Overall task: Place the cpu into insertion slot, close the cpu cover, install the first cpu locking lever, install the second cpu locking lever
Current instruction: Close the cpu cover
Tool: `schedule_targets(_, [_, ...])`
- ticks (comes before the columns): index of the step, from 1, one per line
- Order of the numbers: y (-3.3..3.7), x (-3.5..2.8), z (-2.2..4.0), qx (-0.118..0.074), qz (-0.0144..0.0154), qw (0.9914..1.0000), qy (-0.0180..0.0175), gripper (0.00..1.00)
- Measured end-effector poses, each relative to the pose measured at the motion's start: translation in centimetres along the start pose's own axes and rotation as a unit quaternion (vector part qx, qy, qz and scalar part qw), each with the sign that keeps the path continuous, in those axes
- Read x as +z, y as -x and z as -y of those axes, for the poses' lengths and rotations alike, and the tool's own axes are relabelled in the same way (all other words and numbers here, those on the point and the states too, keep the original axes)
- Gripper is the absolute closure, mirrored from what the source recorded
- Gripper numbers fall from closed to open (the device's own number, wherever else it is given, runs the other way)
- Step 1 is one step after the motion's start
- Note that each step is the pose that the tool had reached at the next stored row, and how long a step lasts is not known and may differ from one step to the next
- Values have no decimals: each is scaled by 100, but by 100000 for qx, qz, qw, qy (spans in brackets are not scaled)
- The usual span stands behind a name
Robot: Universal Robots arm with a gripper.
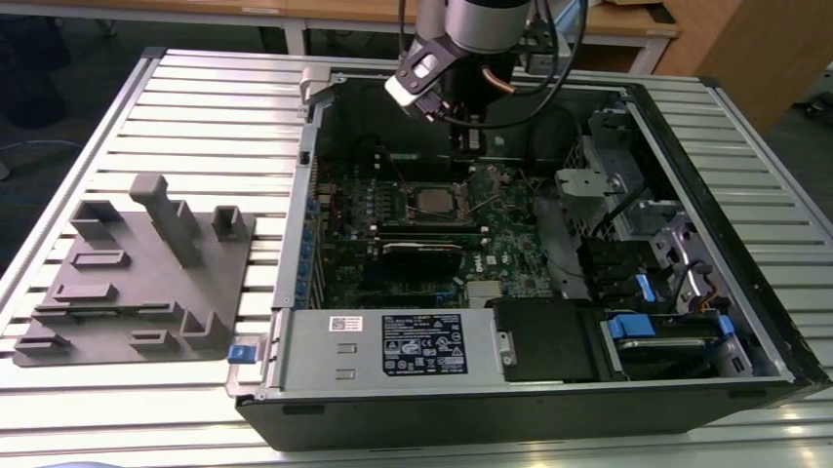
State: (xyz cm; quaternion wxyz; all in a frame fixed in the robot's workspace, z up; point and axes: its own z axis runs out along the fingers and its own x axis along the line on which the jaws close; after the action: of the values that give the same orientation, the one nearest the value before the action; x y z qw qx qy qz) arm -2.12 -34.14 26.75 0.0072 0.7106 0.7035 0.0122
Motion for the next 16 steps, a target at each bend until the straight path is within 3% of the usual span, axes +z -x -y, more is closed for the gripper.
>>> schedule_targets(3, [0,1,-43,-5,-3,100000,4,89])
schedule_targets(10, [-1,2,-62,-7,0,100000,2,89])
schedule_targets(16, [-2,6,-205,5,-2,100000,0,89])
